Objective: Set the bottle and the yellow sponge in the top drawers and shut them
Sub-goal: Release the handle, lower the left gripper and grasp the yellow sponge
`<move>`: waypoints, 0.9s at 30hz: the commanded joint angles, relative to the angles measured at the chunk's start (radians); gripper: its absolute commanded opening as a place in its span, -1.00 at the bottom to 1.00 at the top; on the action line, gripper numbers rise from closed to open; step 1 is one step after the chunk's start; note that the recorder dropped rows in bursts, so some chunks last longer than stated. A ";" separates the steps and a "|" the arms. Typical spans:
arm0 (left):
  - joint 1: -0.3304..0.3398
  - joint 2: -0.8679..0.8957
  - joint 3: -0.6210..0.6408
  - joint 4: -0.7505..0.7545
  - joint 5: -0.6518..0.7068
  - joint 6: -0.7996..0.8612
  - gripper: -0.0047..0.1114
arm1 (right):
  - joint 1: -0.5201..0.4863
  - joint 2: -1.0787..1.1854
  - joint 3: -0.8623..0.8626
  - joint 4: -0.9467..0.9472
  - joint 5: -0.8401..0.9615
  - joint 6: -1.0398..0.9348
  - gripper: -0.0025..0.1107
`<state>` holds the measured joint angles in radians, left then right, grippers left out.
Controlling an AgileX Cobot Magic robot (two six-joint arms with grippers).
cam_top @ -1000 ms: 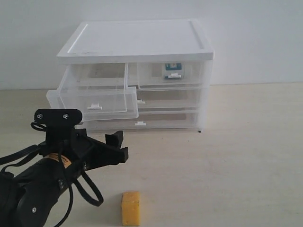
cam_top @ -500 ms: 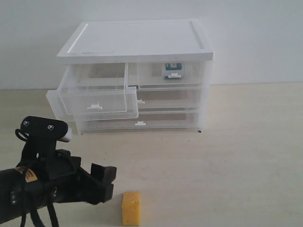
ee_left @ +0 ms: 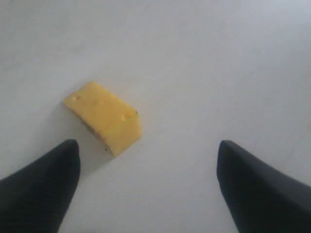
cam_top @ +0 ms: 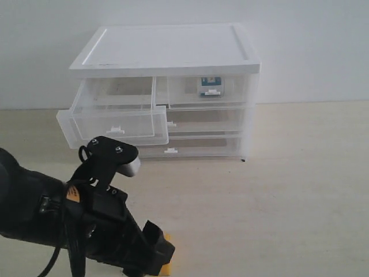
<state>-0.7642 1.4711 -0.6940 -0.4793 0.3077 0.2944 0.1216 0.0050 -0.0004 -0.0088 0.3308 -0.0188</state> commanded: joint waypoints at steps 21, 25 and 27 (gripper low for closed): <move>-0.110 0.315 -0.168 0.894 0.039 -1.080 0.23 | -0.002 -0.005 0.000 0.003 -0.009 -0.001 -0.93; -0.110 0.341 -0.168 0.894 -0.007 -1.092 0.23 | -0.002 -0.005 0.000 0.003 -0.009 -0.001 -0.93; -0.110 0.347 -0.168 0.894 -0.031 -1.092 0.23 | -0.002 -0.005 0.000 0.003 -0.009 -0.001 -0.93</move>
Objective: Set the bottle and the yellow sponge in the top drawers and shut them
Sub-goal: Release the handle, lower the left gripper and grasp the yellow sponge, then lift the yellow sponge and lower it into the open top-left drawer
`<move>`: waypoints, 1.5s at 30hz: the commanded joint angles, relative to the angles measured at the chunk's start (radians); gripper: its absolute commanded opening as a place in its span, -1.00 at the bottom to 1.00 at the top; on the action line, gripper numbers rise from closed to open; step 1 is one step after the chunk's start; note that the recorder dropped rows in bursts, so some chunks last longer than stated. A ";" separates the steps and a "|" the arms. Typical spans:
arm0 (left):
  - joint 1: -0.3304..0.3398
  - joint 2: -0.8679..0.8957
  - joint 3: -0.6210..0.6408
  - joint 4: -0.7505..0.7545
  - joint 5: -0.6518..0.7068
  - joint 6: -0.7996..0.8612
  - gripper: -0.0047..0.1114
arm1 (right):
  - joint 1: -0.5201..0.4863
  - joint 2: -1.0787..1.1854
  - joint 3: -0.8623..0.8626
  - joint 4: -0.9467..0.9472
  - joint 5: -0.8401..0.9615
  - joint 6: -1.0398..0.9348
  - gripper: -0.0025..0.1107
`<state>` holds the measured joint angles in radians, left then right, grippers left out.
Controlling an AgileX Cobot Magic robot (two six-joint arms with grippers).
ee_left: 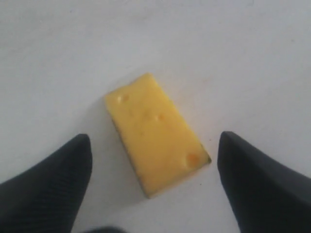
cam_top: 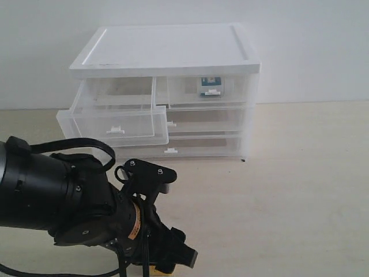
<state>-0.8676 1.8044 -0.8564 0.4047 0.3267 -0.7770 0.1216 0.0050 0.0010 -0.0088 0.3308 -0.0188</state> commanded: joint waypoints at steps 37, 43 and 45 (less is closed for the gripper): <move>0.026 0.074 -0.005 0.114 -0.098 -0.014 -0.84 | -0.002 -0.005 -0.001 0.003 -0.009 -0.001 -0.93; -0.004 0.049 -0.005 0.114 -0.033 0.052 -0.85 | -0.002 -0.005 -0.001 0.003 -0.009 -0.001 -0.93; -0.028 0.015 -0.005 0.114 0.007 0.087 -0.85 | -0.002 -0.005 -0.001 0.003 -0.009 -0.001 -0.93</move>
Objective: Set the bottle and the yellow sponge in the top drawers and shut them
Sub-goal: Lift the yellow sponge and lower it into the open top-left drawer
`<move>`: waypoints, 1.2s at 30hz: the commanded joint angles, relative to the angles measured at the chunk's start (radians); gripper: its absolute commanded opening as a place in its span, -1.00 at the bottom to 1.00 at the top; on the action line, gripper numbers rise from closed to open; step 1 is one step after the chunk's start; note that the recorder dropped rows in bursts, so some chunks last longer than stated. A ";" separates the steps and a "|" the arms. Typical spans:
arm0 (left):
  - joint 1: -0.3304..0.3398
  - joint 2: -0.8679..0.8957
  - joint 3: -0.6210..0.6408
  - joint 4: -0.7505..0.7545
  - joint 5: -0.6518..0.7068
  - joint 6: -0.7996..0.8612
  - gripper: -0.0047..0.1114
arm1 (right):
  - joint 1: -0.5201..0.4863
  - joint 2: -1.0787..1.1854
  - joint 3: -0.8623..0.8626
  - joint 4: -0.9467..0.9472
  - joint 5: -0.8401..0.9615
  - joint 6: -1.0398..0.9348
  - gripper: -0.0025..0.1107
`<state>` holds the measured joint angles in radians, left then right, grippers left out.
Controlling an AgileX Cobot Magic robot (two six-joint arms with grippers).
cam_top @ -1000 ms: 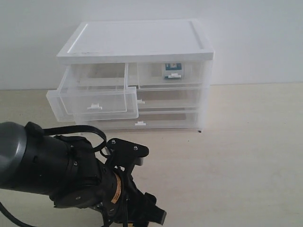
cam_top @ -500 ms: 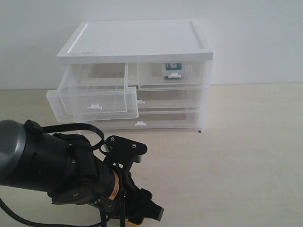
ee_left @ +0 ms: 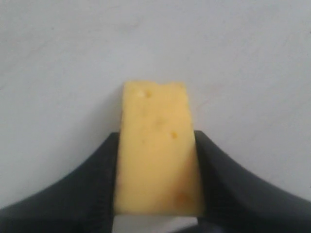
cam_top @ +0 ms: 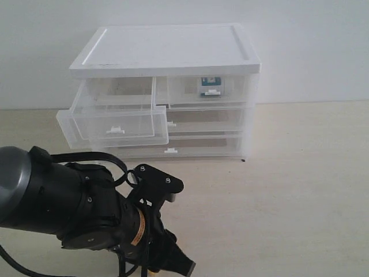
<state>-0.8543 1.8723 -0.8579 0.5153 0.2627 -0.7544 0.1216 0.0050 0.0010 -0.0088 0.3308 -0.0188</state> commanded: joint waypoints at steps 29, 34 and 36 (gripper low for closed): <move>0.100 -0.575 -0.167 -0.407 0.236 0.887 -0.85 | -0.002 -0.005 -0.001 0.003 -0.009 -0.001 -0.93; 0.205 -0.575 -0.203 -0.405 0.227 0.891 -0.85 | -0.002 -0.005 -0.001 0.003 -0.009 -0.001 -0.93; 0.242 -0.571 -0.215 -0.405 0.214 0.891 -0.85 | -0.002 -0.005 -0.001 0.003 -0.009 -0.001 -0.93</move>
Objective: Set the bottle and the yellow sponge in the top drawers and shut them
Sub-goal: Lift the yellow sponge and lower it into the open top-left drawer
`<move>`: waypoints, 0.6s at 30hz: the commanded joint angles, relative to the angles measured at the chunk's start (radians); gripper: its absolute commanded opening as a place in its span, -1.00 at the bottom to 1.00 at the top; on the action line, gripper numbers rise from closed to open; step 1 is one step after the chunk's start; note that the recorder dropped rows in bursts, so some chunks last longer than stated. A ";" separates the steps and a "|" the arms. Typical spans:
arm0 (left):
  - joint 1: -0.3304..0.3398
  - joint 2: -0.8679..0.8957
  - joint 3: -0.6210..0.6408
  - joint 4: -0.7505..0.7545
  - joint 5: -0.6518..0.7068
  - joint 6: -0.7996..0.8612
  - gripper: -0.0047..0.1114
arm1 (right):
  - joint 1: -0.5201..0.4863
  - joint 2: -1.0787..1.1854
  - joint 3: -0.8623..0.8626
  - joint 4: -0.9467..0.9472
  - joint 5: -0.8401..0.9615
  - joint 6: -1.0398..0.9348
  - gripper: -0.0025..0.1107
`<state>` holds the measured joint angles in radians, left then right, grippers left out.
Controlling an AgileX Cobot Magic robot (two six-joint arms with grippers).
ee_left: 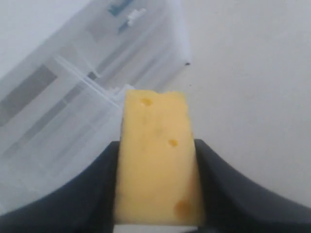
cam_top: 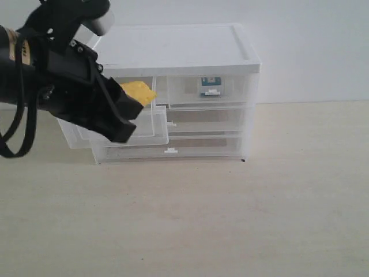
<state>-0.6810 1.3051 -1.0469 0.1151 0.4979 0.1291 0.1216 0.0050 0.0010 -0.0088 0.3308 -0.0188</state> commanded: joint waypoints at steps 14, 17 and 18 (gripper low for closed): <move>0.197 0.233 -0.195 -0.005 0.001 0.180 -0.85 | -0.002 -0.005 -0.001 0.003 -0.009 -0.001 -0.93; 0.197 0.287 -0.235 -0.034 0.025 0.310 -0.85 | -0.002 -0.005 -0.001 0.003 -0.009 -0.001 -0.93; 0.197 0.304 -0.247 -0.049 0.036 0.342 -0.85 | -0.002 -0.005 -0.001 0.003 -0.009 -0.001 -0.93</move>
<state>-0.4877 1.5699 -1.2560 0.1049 0.5148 0.3598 0.1216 0.0050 0.0010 -0.0088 0.3308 -0.0188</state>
